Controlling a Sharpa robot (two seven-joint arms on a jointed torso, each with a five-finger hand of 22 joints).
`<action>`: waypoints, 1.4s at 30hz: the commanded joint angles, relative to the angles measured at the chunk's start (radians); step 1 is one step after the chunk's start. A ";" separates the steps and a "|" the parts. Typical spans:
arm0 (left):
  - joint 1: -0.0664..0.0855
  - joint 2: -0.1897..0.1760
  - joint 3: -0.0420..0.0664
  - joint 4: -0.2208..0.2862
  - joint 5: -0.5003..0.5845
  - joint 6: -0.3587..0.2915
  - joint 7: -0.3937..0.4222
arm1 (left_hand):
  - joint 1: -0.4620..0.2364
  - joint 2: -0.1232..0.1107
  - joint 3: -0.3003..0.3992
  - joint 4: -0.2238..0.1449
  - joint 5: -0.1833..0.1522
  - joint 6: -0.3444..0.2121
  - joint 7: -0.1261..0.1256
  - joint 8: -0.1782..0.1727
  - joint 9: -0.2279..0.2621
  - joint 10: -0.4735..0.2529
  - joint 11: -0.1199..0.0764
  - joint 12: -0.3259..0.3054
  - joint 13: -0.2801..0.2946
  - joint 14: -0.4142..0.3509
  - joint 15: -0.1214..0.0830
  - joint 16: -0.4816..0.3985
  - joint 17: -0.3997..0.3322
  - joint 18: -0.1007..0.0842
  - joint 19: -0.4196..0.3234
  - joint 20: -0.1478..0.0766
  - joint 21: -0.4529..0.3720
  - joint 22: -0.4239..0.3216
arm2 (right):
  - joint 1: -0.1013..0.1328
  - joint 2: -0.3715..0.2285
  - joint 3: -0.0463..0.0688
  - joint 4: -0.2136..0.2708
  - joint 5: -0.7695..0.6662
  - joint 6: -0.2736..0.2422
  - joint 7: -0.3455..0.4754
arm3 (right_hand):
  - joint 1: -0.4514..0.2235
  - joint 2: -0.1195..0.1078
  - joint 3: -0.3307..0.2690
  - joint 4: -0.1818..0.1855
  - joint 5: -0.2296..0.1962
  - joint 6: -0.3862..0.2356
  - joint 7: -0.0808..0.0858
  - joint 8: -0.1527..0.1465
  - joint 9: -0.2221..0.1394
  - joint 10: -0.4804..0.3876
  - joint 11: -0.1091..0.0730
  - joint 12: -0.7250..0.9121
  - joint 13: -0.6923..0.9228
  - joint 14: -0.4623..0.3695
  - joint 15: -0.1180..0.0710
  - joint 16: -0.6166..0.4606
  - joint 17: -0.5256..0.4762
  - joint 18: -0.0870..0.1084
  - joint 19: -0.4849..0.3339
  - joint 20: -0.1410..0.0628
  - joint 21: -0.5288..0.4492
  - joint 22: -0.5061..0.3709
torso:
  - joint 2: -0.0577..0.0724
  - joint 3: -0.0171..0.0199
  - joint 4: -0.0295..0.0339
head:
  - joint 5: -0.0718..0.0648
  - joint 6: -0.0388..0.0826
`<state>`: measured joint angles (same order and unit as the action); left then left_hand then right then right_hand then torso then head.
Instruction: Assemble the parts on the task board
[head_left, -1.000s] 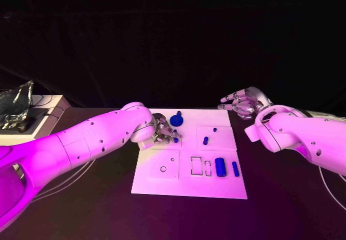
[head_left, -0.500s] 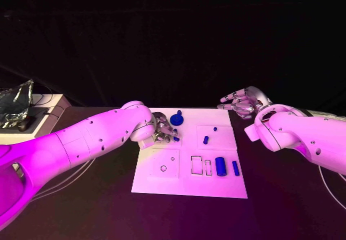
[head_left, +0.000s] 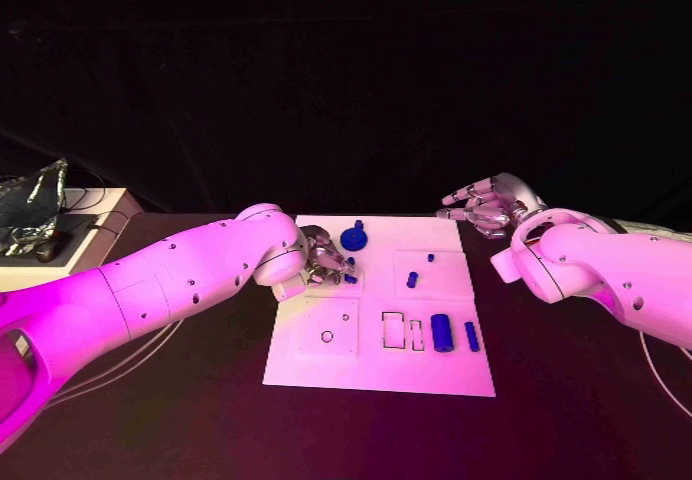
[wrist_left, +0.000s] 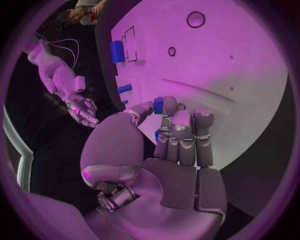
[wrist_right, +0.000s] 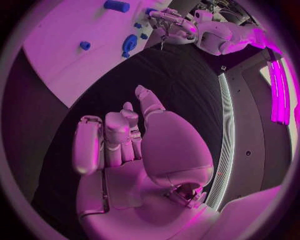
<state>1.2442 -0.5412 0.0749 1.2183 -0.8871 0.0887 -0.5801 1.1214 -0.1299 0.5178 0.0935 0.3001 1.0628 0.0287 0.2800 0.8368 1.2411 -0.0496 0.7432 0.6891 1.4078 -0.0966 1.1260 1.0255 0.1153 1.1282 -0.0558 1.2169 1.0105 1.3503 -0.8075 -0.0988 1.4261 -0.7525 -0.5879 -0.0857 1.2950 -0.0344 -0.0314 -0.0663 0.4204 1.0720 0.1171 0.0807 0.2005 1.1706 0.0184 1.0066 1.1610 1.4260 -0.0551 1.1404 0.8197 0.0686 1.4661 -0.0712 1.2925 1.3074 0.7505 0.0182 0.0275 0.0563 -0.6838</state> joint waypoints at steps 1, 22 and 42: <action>0.000 -0.009 0.001 0.012 0.011 -0.006 0.009 | -0.009 -0.003 0.155 -0.159 0.020 0.006 -0.006 0.004 0.090 0.015 -0.006 -0.005 -0.002 0.008 -0.002 0.004 0.002 -0.002 0.009 -0.004 0.007 0.004 | 0.000 -0.002 0.000 0.000 -0.013 0.015 0.004 | -0.007 -0.004 0.003 0.002 0.001 -0.003 0.006 -0.007 -0.001 -0.010 0.000 -0.004 -0.001 0.000 -0.003 -0.004 0.001 -0.005 0.066 -0.001 -0.005 0.187 | 0.000 0.0004 0.0008 | 0.000 -0.001; 0.000 -0.017 0.002 0.020 -0.184 -0.008 -0.016 | -0.027 -0.018 0.135 -0.182 0.169 0.032 -0.016 0.008 0.111 0.041 -0.017 0.005 0.000 0.014 -0.012 0.025 0.008 -0.017 0.028 -0.031 0.015 0.032 | -0.001 -0.004 -0.001 -0.004 -0.013 0.012 0.012 | -0.008 -0.006 0.003 0.003 0.001 -0.004 0.007 -0.007 -0.003 -0.010 0.000 -0.005 -0.002 0.000 -0.002 -0.005 0.000 -0.005 0.066 0.000 -0.005 0.187 | 0.002 -0.0017 -0.0006 | 0.005 -0.003; 0.000 -0.013 0.002 0.014 -0.208 0.064 -0.035 | -0.015 -0.022 0.124 -0.177 0.175 0.035 -0.015 -0.002 0.114 0.042 -0.016 0.002 0.000 0.012 -0.011 0.033 0.002 -0.019 0.029 -0.031 0.012 0.044 | -0.001 -0.005 -0.002 -0.003 -0.016 0.014 0.012 | -0.009 -0.006 0.003 0.003 0.001 -0.004 0.007 -0.007 -0.004 -0.011 0.001 -0.007 -0.004 0.000 -0.002 -0.005 0.001 -0.004 0.066 0.000 -0.006 0.187 | 0.002 -0.0022 0.0008 | 0.007 -0.012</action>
<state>1.2470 -0.5565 0.0790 1.2340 -1.0848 0.1136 -0.6002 1.0919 -0.1594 0.4929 0.0686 0.4688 1.0900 0.0163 0.2806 0.8787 1.2788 -0.0621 0.7433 0.6901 1.4188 -0.1072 1.1533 1.0287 0.1155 1.1564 -0.0841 1.2279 1.0539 1.3495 -0.8131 -0.1005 1.4222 -0.7572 -0.5859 -0.0836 1.2911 -0.0384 -0.0314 -0.0663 0.4204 1.0654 0.1168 0.0768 0.1984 1.1642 0.0193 1.0029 1.1576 1.4259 -0.0551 1.1404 0.8194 0.0687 1.4661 -0.0712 1.2925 1.3079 0.7531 0.0158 0.0285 0.0625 -0.6945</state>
